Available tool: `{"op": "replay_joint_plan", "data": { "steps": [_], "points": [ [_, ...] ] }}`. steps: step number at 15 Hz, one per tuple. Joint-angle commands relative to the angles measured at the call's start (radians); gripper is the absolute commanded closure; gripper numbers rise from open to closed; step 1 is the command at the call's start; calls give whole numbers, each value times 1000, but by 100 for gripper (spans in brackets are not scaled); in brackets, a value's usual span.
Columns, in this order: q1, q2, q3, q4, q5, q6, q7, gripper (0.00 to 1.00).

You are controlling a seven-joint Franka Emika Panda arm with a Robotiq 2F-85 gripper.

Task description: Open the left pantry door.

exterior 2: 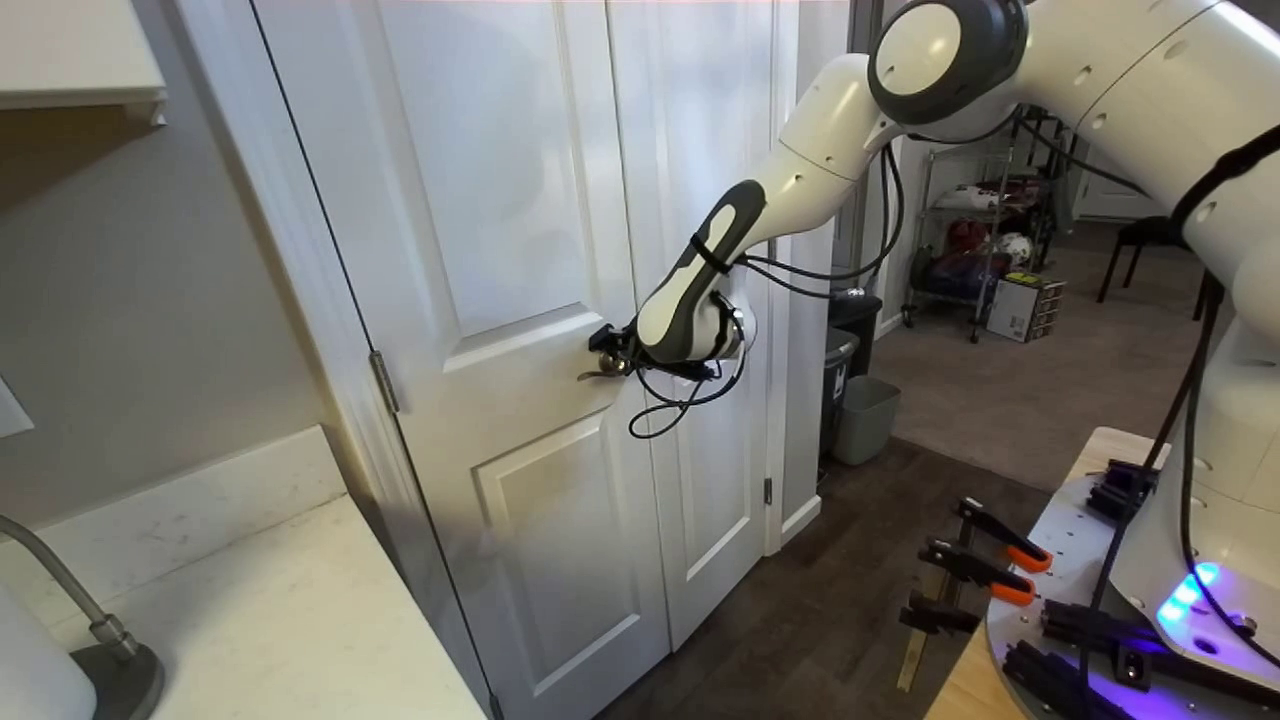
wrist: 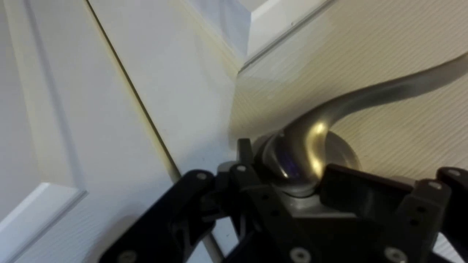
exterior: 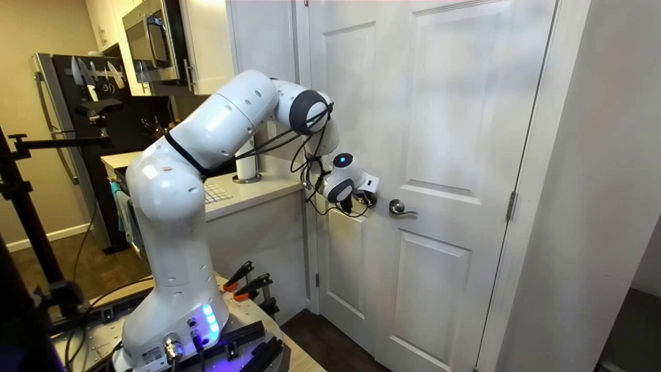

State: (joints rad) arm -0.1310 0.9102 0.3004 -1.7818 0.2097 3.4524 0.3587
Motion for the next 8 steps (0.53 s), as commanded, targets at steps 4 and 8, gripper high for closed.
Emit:
{"op": "replay_joint_plan", "data": {
  "steps": [4,8],
  "points": [
    [59,-64,-73,-60,120,1,22,85],
    [57,-108,-54,-121,135,-1,27,88]
  ]
}}
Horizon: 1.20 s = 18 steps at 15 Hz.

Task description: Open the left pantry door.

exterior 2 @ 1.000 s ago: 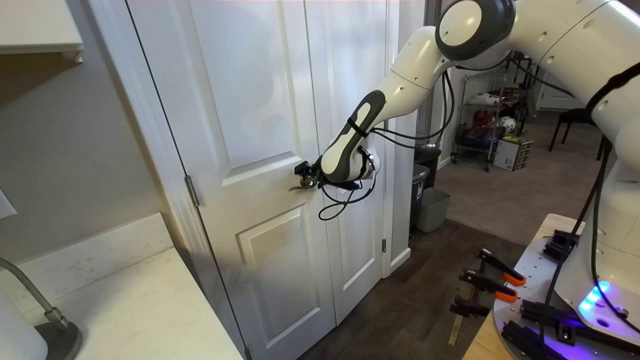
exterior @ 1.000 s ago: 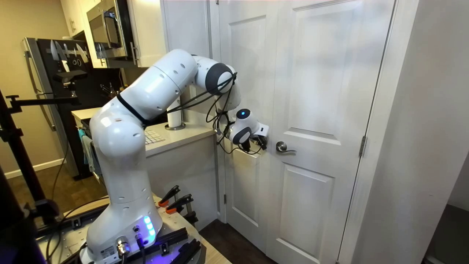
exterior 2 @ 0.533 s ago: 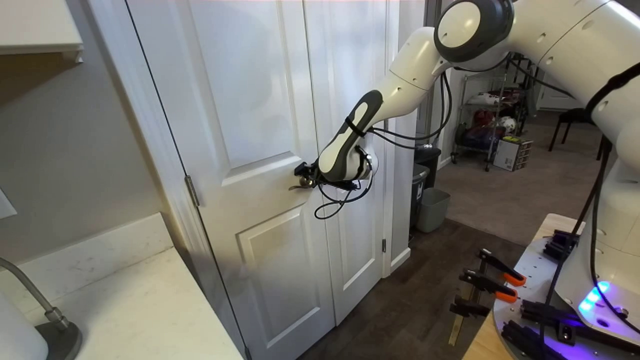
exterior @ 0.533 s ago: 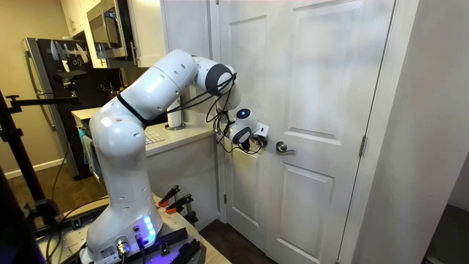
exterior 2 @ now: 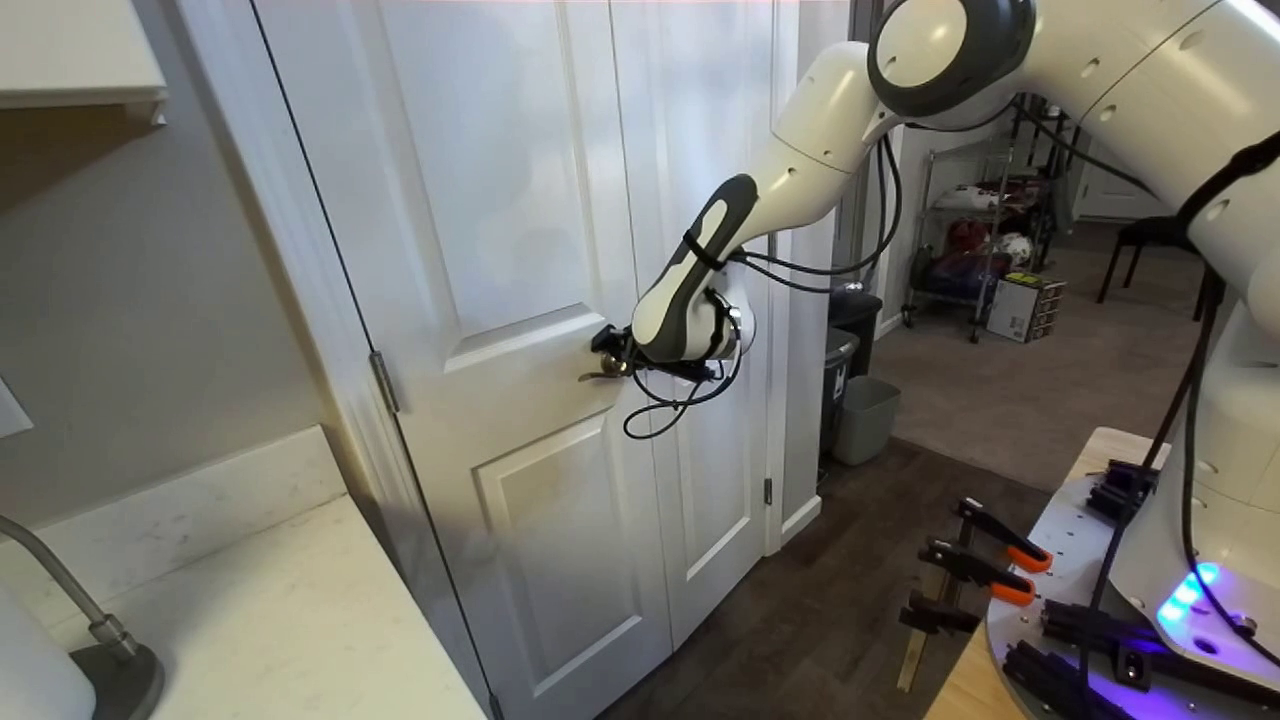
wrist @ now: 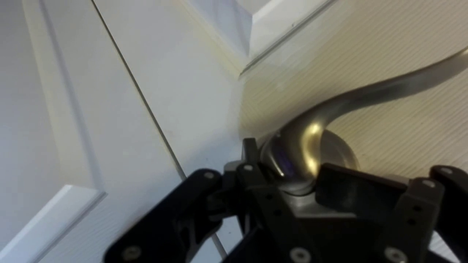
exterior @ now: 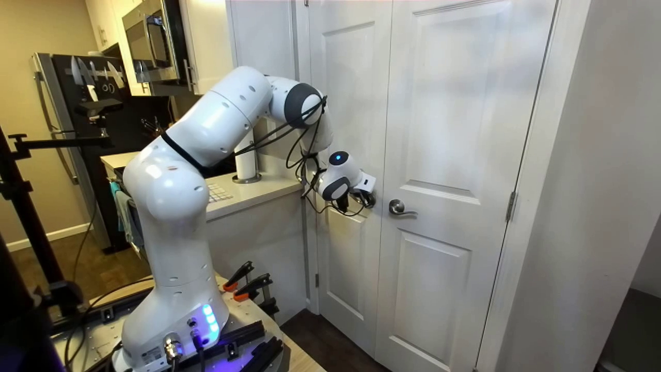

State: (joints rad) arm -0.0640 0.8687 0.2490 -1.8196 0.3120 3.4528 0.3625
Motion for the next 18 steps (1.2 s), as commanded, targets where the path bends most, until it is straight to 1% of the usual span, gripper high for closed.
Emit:
{"op": "replay_joint_plan", "data": {
  "steps": [1,7,9,11,13,16,18],
  "points": [
    [-9,-78,-2,-100,35,-4,25,88],
    [1,-111,-4,-152,44,-21,39,88],
    [51,-118,-43,-159,47,-5,21,88],
    [111,-120,-89,-159,48,-26,3,88],
    [148,-127,-115,-167,37,-49,-9,88],
    [149,-165,-103,-213,5,-80,-27,88],
    [147,-211,-106,-261,4,-134,-41,88]
  ]
}}
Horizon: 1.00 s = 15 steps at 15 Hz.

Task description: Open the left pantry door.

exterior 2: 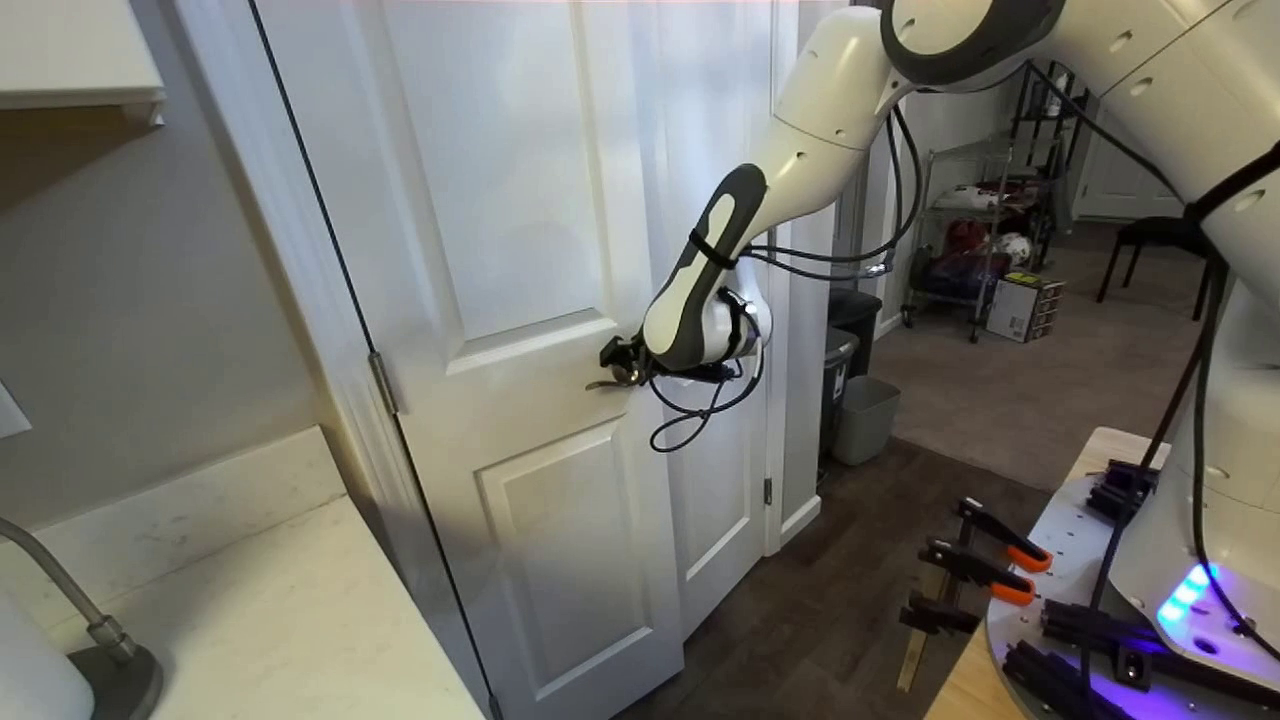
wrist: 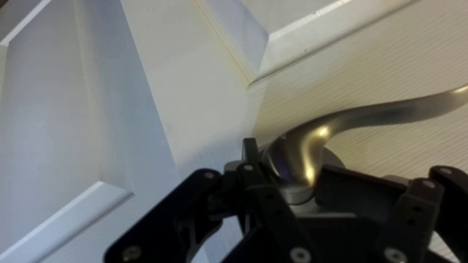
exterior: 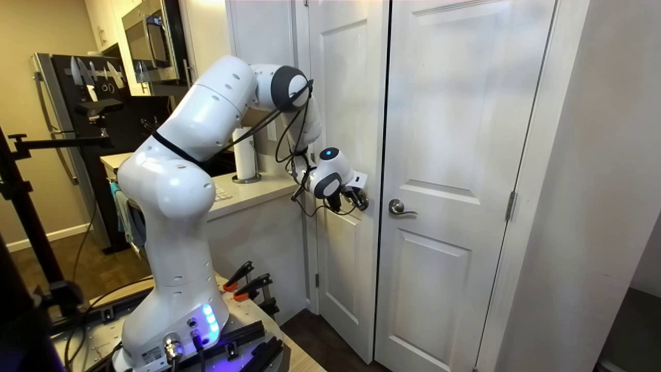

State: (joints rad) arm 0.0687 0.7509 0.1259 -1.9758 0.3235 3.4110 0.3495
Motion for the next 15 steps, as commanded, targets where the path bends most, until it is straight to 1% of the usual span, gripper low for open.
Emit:
{"op": "replay_joint_plan", "data": {
  "steps": [1,3,4,5,6,7,8,9,12,14,15],
  "points": [
    [18,-115,10,-127,-5,-120,-32,88],
    [1,-160,33,-167,-6,-179,-31,88],
    [-33,-176,77,-180,-12,-203,-35,88],
    [-47,-188,103,-191,-9,-231,-36,66],
    [-58,-199,119,-202,-8,-259,-42,38],
    [-67,-207,133,-212,-3,-279,-45,40],
    [-67,-220,133,-224,0,-299,-46,38],
    [-74,-233,139,-234,2,-316,-49,34],
    [-69,-256,121,-250,2,-341,-48,14],
    [-74,-265,124,-249,3,-351,-53,2],
    [-89,-268,141,-249,7,-356,-63,1]
  ]
}}
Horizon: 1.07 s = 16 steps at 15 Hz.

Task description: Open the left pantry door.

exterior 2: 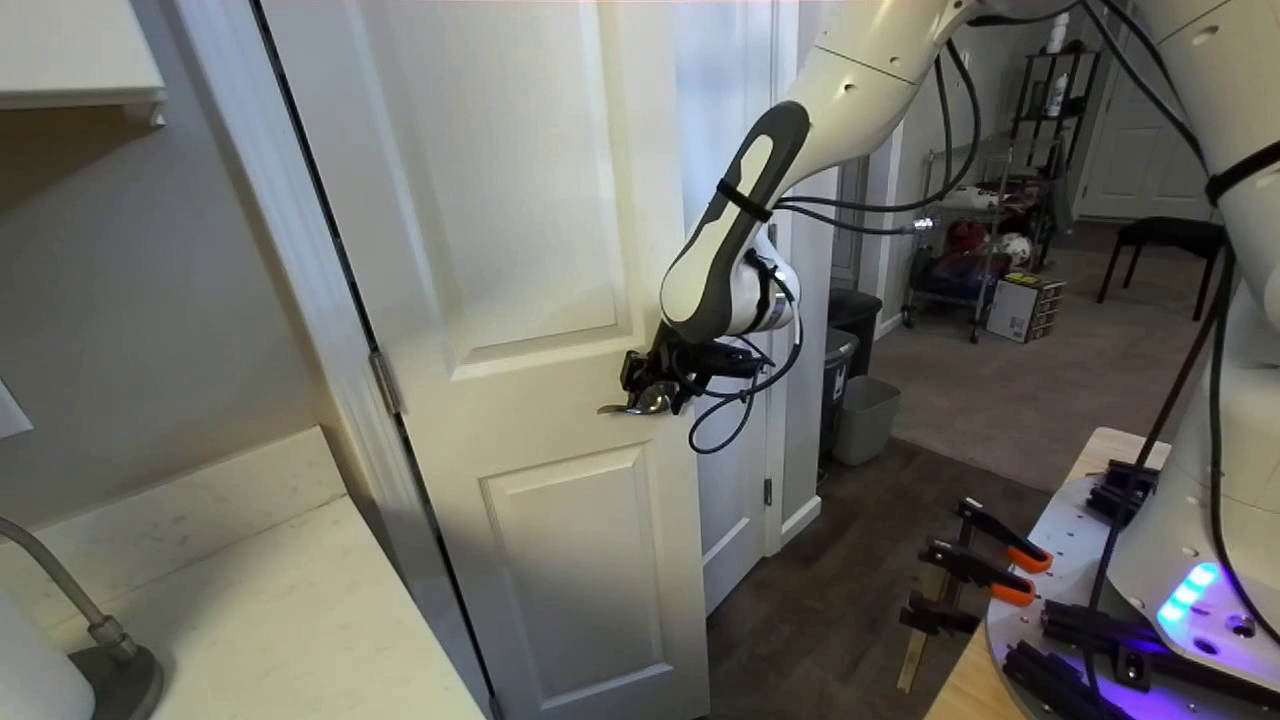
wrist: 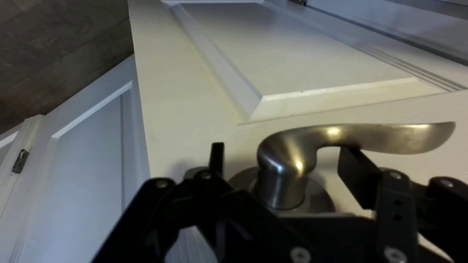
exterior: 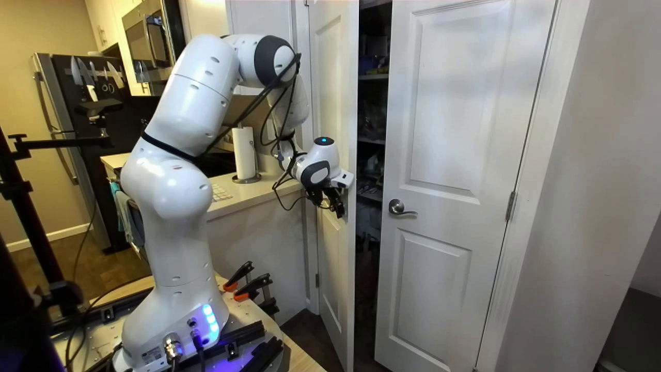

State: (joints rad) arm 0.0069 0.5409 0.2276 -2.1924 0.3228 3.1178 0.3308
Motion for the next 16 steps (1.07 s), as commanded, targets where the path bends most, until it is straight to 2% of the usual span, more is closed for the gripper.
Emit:
{"op": "replay_joint_plan", "data": {
  "steps": [1,3,4,6,7,8,9,10,13,16],
  "points": [
    [-41,-65,53,-33,12,-69,-51,0],
    [-87,-80,100,-40,23,-101,-76,0],
    [-164,-94,186,-45,43,-146,-128,0],
    [-259,-119,297,-59,110,-247,-232,0],
    [-296,-137,335,-65,154,-313,-296,0],
    [-313,-165,336,-74,184,-393,-353,0],
    [-376,-186,367,-92,150,-472,-368,0],
    [-331,-232,293,-102,212,-543,-453,0],
    [-304,-304,148,-148,231,-626,-560,0],
    [-270,-307,12,-167,236,-560,-599,0]
  ]
}}
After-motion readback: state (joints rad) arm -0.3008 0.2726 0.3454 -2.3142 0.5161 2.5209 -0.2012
